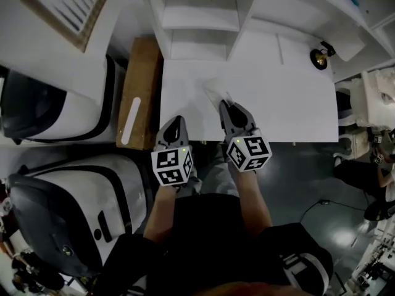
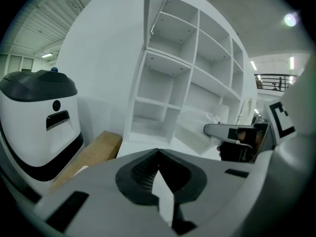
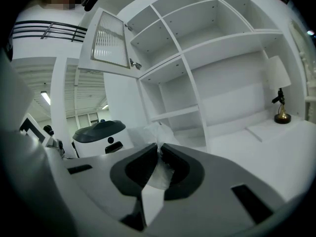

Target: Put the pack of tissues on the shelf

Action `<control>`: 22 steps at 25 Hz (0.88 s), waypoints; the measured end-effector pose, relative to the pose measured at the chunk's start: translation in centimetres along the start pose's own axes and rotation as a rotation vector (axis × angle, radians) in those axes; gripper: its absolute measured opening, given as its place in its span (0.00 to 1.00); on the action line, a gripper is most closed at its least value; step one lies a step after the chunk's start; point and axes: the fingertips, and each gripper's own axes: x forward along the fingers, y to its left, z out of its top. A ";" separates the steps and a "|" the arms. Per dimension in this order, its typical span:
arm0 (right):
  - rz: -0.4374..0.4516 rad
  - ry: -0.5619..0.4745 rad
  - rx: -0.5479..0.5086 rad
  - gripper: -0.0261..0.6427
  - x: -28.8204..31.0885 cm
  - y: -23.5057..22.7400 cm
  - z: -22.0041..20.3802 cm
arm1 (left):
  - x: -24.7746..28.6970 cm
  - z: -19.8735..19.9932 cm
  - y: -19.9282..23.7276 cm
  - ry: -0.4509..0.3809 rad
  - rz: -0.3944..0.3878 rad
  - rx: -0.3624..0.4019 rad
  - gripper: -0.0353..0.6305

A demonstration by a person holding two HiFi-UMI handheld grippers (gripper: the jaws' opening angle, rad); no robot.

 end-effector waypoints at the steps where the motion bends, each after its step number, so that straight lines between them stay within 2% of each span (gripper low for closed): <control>1: 0.004 0.002 -0.005 0.10 0.4 -0.4 0.4 | 0.7 0.5 -0.4 -0.001 -0.005 -0.004 0.07; 11: 0.038 -0.035 -0.062 0.10 4.7 -4.5 6.6 | 6.4 6.9 -2.4 -0.067 0.001 -0.016 0.07; 17: 0.087 -0.121 -0.127 0.10 6.7 -4.7 12.8 | 7.5 12.4 -3.1 -0.171 0.021 0.003 0.07; 22: 0.123 -0.163 -0.165 0.10 8.2 -4.2 16.3 | 7.9 16.0 -3.2 -0.240 0.043 0.008 0.07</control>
